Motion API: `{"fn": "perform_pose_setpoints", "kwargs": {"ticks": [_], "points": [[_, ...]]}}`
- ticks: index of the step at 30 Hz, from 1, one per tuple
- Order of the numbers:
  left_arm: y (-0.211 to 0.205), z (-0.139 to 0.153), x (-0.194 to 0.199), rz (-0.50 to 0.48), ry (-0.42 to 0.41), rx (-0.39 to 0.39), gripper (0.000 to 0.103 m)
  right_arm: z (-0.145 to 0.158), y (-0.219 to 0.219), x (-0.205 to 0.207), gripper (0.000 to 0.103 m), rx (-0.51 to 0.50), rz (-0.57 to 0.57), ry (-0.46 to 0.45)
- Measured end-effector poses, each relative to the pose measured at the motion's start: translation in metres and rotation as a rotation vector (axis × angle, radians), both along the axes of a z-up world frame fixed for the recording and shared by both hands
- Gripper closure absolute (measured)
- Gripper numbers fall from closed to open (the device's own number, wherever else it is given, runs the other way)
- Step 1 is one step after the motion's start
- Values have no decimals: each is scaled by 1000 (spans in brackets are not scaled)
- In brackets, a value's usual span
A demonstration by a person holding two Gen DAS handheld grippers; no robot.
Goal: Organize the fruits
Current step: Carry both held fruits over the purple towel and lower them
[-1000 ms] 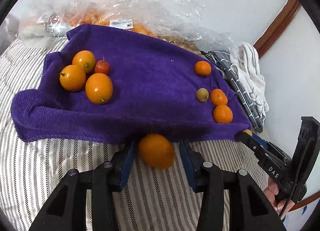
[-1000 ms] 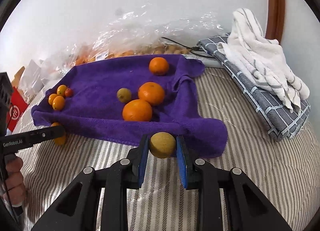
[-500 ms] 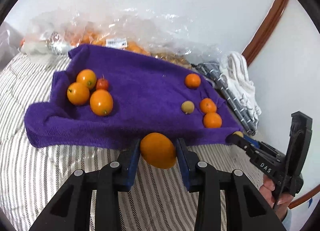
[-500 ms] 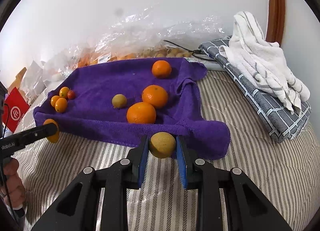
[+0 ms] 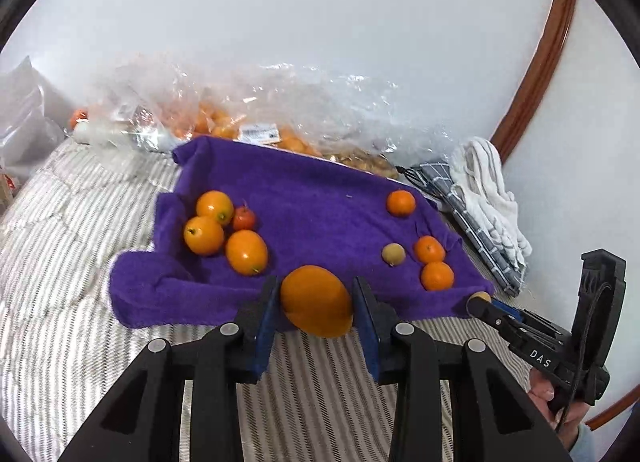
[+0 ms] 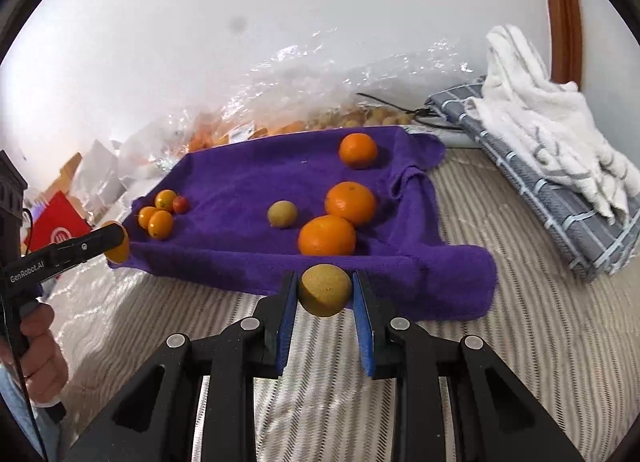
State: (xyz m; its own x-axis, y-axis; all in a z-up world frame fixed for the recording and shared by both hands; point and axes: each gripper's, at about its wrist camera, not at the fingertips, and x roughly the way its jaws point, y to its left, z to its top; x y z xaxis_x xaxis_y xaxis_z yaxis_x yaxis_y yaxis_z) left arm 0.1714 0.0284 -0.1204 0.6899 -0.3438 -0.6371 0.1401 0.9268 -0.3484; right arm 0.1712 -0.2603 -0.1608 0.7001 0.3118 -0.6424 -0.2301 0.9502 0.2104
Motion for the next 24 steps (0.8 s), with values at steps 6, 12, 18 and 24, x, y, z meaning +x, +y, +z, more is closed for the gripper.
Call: {"fn": "perform_pose_setpoints", "kwargs": {"ticks": [6, 12, 18, 24], "points": [[6, 3, 2, 33, 6, 22, 68, 15, 18, 9, 76, -35, 8, -6], [16, 30, 8, 18, -12, -11, 68, 49, 33, 22, 76, -65, 0, -27], [18, 53, 26, 12, -48, -9, 68, 78, 41, 52, 76, -72, -9, -87], [12, 40, 49, 1, -17, -24, 68, 62, 30, 80, 76, -29, -57, -78]]}}
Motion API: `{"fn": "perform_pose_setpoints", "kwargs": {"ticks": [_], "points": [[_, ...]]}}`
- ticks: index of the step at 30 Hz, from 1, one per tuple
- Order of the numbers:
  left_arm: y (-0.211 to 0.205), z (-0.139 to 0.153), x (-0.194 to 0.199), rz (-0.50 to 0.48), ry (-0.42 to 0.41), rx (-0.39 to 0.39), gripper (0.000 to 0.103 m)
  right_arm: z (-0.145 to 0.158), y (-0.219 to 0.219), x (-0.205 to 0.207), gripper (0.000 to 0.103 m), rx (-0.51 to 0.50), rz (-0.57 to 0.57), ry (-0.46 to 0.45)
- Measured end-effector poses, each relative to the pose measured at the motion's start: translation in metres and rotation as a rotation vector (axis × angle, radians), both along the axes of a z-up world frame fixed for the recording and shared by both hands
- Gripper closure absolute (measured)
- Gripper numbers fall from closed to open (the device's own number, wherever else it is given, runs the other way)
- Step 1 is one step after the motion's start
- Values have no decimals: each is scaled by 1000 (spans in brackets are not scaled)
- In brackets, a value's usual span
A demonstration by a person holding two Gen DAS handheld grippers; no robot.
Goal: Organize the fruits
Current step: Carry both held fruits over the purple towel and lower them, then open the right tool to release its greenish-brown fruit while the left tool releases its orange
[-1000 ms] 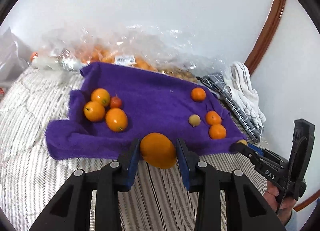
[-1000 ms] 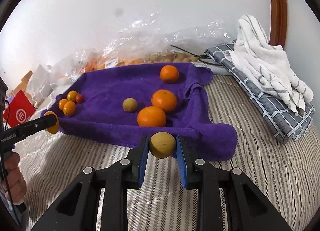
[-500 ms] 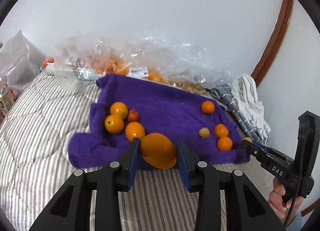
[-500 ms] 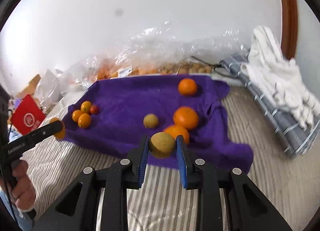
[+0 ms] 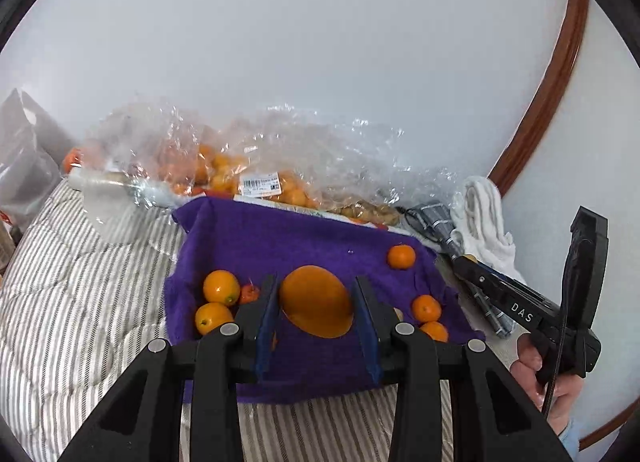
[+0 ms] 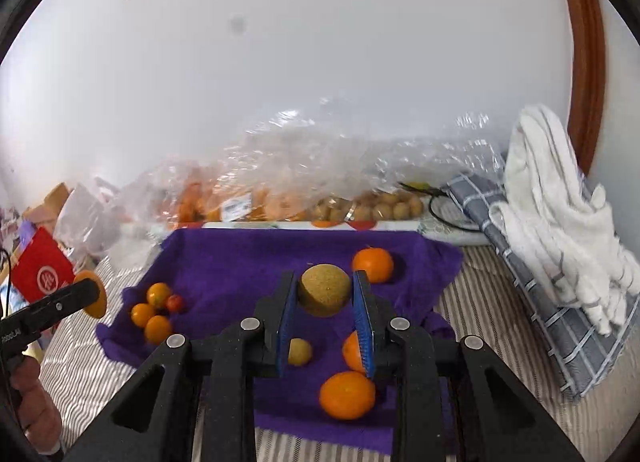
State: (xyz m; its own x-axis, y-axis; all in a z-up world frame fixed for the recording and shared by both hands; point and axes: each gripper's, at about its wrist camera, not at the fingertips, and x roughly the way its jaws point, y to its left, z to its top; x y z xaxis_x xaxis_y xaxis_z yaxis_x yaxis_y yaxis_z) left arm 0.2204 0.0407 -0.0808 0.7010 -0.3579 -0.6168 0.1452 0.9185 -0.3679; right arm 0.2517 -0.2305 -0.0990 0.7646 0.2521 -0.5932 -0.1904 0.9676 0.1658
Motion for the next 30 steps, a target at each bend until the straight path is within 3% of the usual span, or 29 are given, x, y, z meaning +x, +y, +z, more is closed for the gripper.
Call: {"fn": "perform_pose_setpoints", "kwargs": {"ticks": [3, 8, 11, 20, 30], "points": [[-6, -5, 15, 8, 8, 33, 68, -16, -11, 8, 76, 35, -14, 31], [-5, -23, 24, 44, 23, -14, 68, -28, -17, 15, 76, 6, -6, 62], [-9, -35, 30, 20, 63, 2, 68, -33, -18, 17, 76, 26, -2, 74], [-22, -52, 34, -4, 98, 54, 68, -46, 1, 21, 76, -6, 29, 78], [-27, -67, 33, -24, 137, 30, 68, -56, 23, 20, 76, -61, 83, 98]]}}
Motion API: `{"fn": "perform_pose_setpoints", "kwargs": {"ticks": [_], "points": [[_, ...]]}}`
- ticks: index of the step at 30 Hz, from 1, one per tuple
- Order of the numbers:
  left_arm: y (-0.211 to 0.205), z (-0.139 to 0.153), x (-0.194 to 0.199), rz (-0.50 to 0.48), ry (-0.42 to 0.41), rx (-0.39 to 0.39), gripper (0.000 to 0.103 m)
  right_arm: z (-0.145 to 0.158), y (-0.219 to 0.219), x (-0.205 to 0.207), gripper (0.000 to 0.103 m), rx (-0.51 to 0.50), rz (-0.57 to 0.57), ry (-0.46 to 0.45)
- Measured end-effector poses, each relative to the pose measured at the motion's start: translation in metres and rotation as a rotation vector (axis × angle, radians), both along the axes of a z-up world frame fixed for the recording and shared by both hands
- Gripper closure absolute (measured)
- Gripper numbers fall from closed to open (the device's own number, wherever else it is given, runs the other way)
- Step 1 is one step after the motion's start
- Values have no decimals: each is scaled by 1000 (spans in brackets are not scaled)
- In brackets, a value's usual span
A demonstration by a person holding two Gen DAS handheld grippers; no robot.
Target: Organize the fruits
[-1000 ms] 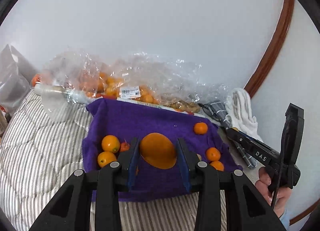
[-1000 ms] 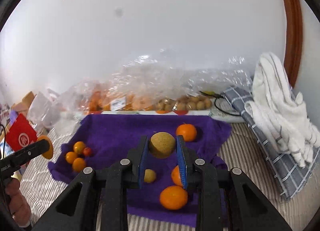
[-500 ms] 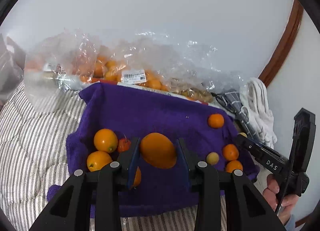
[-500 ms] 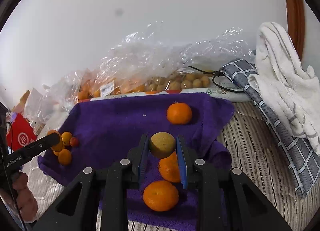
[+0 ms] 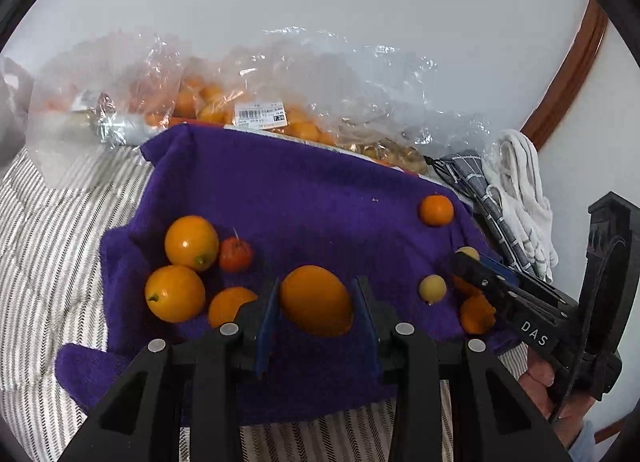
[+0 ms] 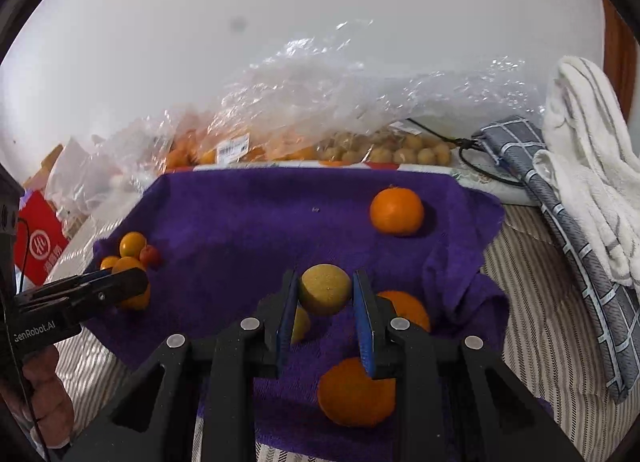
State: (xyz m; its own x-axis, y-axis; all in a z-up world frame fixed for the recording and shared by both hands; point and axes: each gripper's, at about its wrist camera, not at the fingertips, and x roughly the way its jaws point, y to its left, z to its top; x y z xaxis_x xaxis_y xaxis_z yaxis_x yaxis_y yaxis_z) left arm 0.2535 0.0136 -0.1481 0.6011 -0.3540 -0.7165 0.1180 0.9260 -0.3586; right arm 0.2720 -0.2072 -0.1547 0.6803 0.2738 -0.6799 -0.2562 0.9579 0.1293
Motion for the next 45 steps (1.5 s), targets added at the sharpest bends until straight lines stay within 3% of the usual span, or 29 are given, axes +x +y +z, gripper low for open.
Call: {"fn": "perform_pose_setpoints", "kwargs": {"ticks": [11, 23, 32, 45], "points": [[-12, -2, -4, -5, -28, 82, 68, -8, 5, -2, 76, -46, 20, 41], [-11, -1, -4, -4, -28, 79, 67, -5, 5, -9, 74, -65, 23, 49], [-12, 5, -12, -1, -58, 84, 57, 10, -5, -18, 61, -22, -2, 16], [4, 30, -33, 90, -141, 128, 54, 24, -7, -34, 61, -38, -29, -6]]}}
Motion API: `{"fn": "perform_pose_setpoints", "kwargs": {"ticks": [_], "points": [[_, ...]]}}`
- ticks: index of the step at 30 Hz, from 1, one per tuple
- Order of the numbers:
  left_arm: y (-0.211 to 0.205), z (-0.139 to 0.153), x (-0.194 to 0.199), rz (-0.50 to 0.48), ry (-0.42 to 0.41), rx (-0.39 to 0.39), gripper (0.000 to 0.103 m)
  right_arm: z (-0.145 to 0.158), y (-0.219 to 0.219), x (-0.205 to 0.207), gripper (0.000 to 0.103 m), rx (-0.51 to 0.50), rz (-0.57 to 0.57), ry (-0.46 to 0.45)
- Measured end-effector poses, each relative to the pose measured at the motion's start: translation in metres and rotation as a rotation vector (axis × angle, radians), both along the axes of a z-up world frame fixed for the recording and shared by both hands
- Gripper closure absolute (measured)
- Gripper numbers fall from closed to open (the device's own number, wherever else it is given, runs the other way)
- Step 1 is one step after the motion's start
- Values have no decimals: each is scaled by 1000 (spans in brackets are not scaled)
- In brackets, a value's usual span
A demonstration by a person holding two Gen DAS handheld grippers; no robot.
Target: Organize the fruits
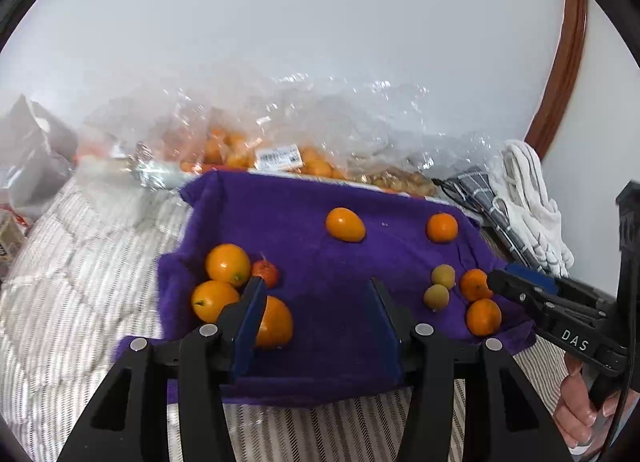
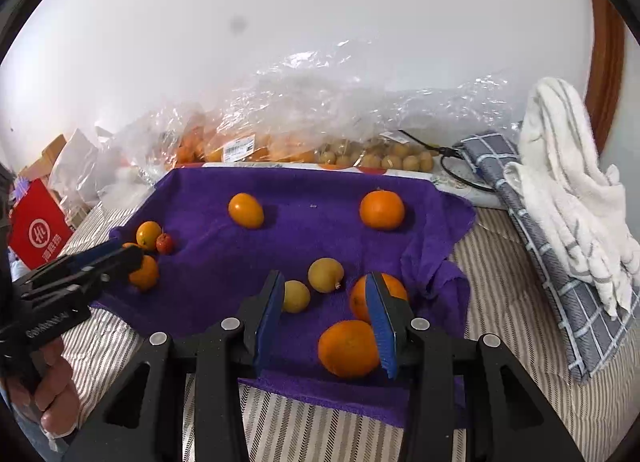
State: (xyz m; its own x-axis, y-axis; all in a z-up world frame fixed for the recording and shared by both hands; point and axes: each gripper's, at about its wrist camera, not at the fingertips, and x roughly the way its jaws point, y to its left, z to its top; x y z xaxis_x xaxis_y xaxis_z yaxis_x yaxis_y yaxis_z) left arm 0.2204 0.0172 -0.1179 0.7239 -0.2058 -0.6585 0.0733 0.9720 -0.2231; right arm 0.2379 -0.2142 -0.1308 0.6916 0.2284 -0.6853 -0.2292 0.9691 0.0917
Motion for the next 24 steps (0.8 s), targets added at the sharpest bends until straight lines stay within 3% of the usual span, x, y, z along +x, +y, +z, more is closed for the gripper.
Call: {"fn": "perform_pose_setpoints", "kwargs": {"ticks": [3, 7, 10, 12, 15, 20, 24], "points": [[0, 9, -13, 26, -20, 44, 54, -5, -12, 0, 61, 76, -23, 79], [-5, 18, -38, 25, -16, 95, 54, 4, -29, -25, 59, 95, -85, 80], [-11, 30, -64, 17, -33, 103, 54, 19, -35, -54, 40, 76, -101, 38], [-15, 42, -83, 25, -27, 108, 49, 32, -38, -78, 22, 67, -116, -1], [-17, 66, -108, 68, -54, 116, 45, 47, -38, -112, 17, 15, -133, -46], [-23, 107, -151, 65, -123, 137, 20, 67, -38, -165, 9, -37, -148, -88], [-29, 127, -179, 65, -148, 174, 18, 83, -38, -201, 2, -51, -182, -107]]}}
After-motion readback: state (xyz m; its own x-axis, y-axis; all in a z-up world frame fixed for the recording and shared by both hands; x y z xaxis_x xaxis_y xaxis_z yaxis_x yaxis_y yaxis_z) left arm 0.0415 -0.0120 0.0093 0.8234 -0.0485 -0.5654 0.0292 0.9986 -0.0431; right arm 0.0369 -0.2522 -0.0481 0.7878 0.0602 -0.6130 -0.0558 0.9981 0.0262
